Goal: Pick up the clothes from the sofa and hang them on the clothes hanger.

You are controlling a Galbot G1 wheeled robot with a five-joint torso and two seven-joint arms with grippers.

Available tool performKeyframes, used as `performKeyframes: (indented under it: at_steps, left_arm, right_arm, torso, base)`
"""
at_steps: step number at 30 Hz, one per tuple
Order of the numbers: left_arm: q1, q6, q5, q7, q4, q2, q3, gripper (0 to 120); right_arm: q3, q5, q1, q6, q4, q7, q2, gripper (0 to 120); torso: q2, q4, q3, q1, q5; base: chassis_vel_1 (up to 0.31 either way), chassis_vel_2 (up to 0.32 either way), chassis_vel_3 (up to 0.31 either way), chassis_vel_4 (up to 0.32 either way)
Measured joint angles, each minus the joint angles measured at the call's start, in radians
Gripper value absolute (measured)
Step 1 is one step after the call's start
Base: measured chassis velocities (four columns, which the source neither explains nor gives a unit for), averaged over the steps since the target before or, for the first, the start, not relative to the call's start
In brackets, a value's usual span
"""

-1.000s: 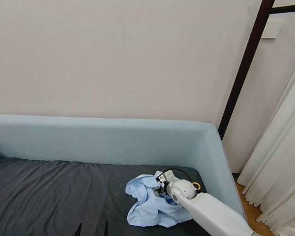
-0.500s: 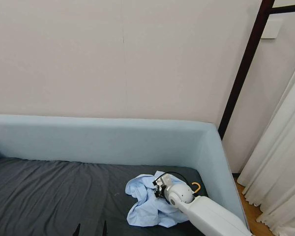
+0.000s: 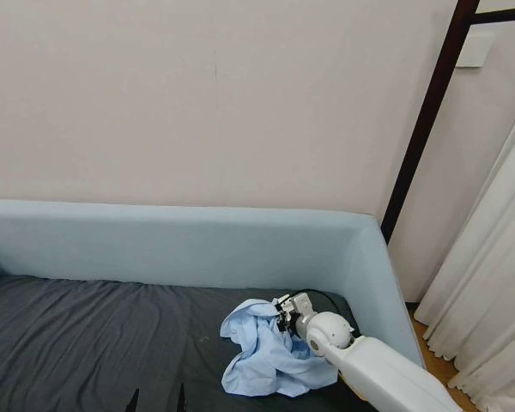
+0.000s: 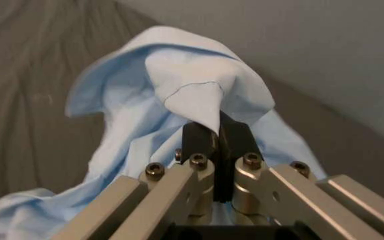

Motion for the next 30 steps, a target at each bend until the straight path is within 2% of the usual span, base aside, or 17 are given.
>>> performKeyframes:
  at_steps: [6,8,11,16,21,22,25,29,30]
  left_arm:
    - [-0.006,0.006,-0.002,-0.003,-0.003,-0.007,0.004,100]
    - [-0.006,0.006,-0.003,-0.003,-0.004,-0.007,0.004,100]
    - [-0.007,0.007,-0.006,-0.007,-0.008,-0.008,-0.001,100]
    - [-0.005,0.006,-0.007,-0.010,-0.019,-0.008,-0.003,100]
    - [-0.003,0.006,-0.007,-0.014,-0.027,-0.011,-0.005,100]
    - [-0.004,0.005,-0.007,-0.018,-0.033,-0.018,-0.009,100]
    - [-0.004,0.005,-0.007,-0.021,-0.037,-0.023,-0.012,100]
    - [-0.002,-0.003,-0.015,-0.031,-0.043,-0.035,-0.023,100]
    - [-0.002,-0.003,-0.015,-0.031,-0.043,-0.035,-0.023,100]
  right_arm:
    - [0.039,0.088,0.040,0.008,0.192,0.001,-0.118,0]
    - [0.042,0.104,0.050,0.008,0.214,0.001,-0.131,0]
    - [0.046,0.179,0.117,0.008,0.311,0.009,-0.186,0]
    - [0.035,0.279,0.218,0.011,0.399,0.024,-0.213,0]
    - [-0.004,0.363,0.330,0.033,0.428,0.027,-0.197,0]
    - [-0.082,0.400,0.452,0.071,0.403,0.001,-0.159,0]
    - [-0.107,0.418,0.510,0.088,0.369,-0.011,-0.123,0]
    - [-0.149,0.470,0.637,0.127,0.245,-0.054,0.008,0]
    - [-0.149,0.470,0.637,0.127,0.245,-0.054,0.008,0]
  torso:
    - [0.000,-0.0002,0.000,0.000,0.0001]
    - [0.000,-0.0002,0.000,0.000,0.0001]
    - [0.000,-0.0001,0.000,0.000,0.0000]
    - [0.000,-0.0001,0.000,0.000,-0.0001]
    - [0.000,0.0000,0.000,0.000,-0.0002]
    - [0.000,0.0001,0.000,0.000,-0.0003]
    - [0.000,-0.0001,0.000,0.000,-0.0003]
    - [0.000,0.0001,0.000,0.000,-0.0005]
    - [0.000,0.0001,0.000,0.000,-0.0005]
  base:
    - [0.000,0.000,0.000,0.000]
    - [0.000,0.000,0.000,0.000]
    - [0.000,0.000,0.000,0.000]
    - [0.000,0.000,0.000,0.000]
    - [0.000,0.000,0.000,0.000]
    - [0.000,0.000,0.000,0.000]
    - [0.000,0.000,0.000,0.000]
    - [0.000,0.000,0.000,0.000]
    - [0.000,0.000,0.000,0.000]
